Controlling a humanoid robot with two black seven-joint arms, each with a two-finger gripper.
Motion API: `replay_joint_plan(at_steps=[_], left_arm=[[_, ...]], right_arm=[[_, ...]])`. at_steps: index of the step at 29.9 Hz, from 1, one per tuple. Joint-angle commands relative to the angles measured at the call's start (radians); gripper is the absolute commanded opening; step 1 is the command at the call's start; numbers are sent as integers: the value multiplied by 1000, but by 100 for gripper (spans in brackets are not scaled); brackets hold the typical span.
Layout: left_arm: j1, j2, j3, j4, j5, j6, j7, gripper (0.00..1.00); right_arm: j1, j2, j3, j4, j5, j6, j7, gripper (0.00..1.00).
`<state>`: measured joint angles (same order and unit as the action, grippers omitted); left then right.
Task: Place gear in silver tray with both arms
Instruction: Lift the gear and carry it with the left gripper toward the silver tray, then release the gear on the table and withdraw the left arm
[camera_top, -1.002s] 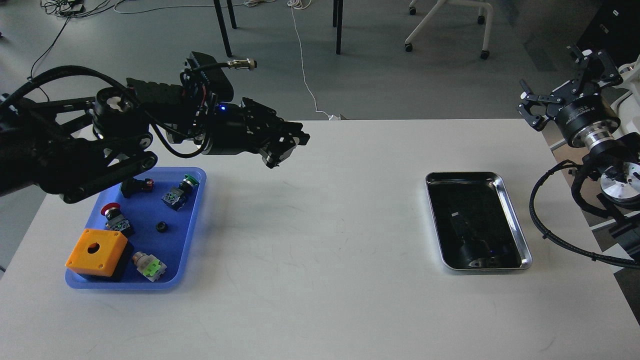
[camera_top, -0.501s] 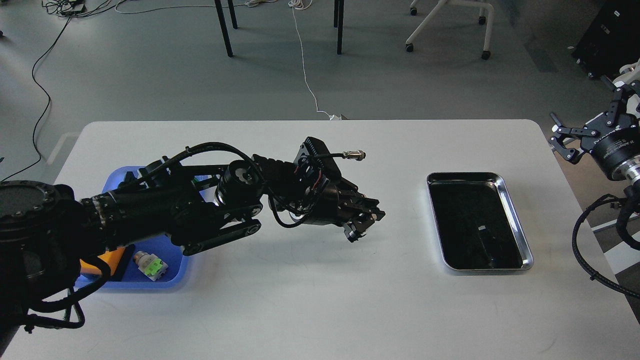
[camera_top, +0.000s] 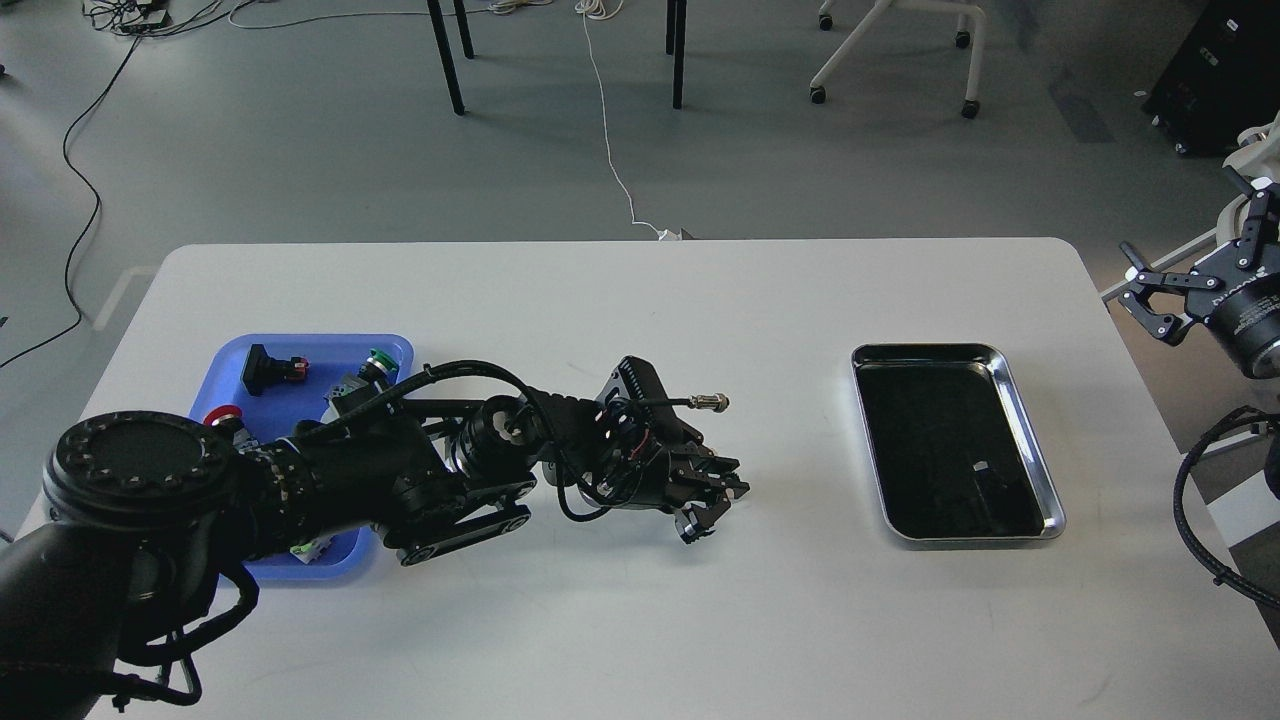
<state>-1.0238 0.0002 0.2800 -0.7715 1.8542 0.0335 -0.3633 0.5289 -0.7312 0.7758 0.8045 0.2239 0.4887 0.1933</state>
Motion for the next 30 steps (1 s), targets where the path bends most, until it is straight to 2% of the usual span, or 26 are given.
replay_joint_plan(at_steps=[1,3,13,14,15,19,22,24,28,30], left_arm=[[2,0,13,1,-3,11,0,30],[2,0,12,0,-4,12,0,41],[2,0,12,0,-4,12,0,41],[-13,0,-159,-14,-190,28,-11,87],[-13,4,-203,-14,-249,25,-22,91],[-16,72,-307,-15,-469,19,-77,93],[-32,132,-396,-15,-685,9,-101,93],[-44,173,-426,-15,-808,-36,-124,93],[-61,250,-484,-15,-986,-150,-125,93],[-61,311,-574,-15,-1125,-211,-125,95]], right_arm=[[2,1,-3,1,0,0,0,100],[2,1,-3,1,0,0,0,100],[2,1,-3,1,0,0,0,100],[81,-10,-16,-2,-30,0,-2,100],[101,-10,-17,-1,-53,0,-2,100],[187,-8,-23,1,-161,0,-2,100],[268,-8,-87,-1,-195,0,0,100],[350,-5,-169,-7,-195,0,0,100],[497,3,-352,-10,-195,0,0,100],[575,15,-443,-7,-195,0,0,100]])
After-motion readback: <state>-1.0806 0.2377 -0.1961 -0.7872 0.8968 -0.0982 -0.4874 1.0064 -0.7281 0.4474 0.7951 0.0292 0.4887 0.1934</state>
